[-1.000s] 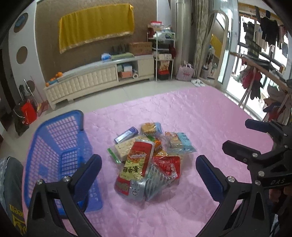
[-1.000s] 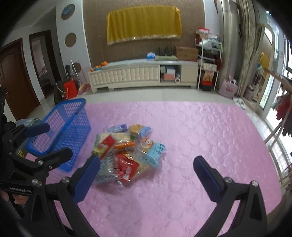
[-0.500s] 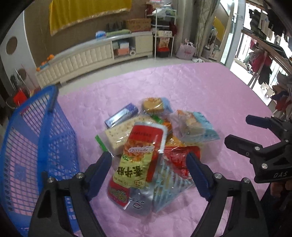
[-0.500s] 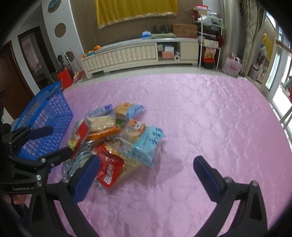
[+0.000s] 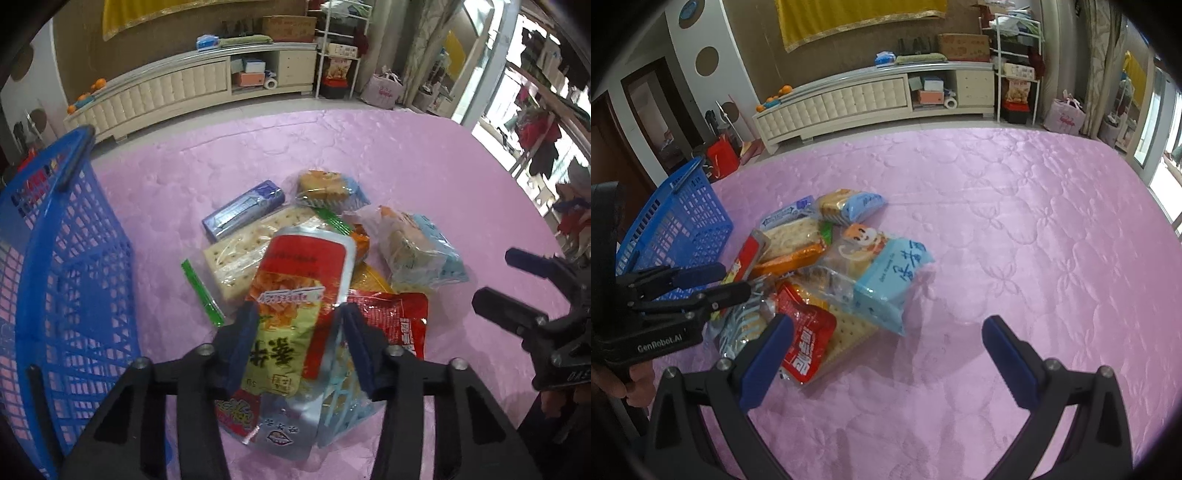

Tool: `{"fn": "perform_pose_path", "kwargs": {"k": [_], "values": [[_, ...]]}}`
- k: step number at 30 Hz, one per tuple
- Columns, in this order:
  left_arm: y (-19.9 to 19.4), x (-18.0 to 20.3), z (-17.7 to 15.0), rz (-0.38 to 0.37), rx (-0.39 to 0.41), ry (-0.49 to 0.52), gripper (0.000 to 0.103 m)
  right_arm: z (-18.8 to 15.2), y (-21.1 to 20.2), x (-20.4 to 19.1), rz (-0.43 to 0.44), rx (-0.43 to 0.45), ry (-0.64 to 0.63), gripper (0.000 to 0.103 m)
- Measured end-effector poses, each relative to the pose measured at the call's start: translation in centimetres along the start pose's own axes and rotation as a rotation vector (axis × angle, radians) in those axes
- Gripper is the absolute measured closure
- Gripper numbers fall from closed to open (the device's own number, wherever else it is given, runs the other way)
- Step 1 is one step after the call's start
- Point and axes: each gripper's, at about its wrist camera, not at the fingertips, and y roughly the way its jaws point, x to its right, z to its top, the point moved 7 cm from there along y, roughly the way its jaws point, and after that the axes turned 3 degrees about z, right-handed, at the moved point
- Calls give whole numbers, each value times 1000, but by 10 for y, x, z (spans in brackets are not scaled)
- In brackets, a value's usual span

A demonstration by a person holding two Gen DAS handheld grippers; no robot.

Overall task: Organize snacks
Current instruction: 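Grasp the red-and-yellow packet with left tool while right tool grasps the blue-printed bread bag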

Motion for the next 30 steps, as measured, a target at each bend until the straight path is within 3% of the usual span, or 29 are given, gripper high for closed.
{"fn": "perform_pose_path", "kwargs": {"k": [6, 10, 11, 12, 21, 25, 30], "values": [[-2, 2, 3, -18, 1, -13, 79, 9, -9, 3, -3, 17, -3, 0], [1, 0, 2, -13, -10, -23, 84, 14, -11, 1, 7, 11, -19, 0], [1, -1, 2, -18, -11, -26, 94, 14, -9, 2, 16, 3, -13, 0], [0, -1, 1, -37, -13, -42, 97, 16, -8, 4, 21, -6, -1, 0], [-10, -5, -2, -57, 14, -69, 100, 32, 18, -6, 78, -82, 68, 0], [-16, -9, 0, -51, 39, -85, 101, 37, 37, -6, 13, -131, 100, 0], [-20, -11, 3, -56, 56, -92, 101, 33, 54, -4, -1, -167, 158, 0]]}}
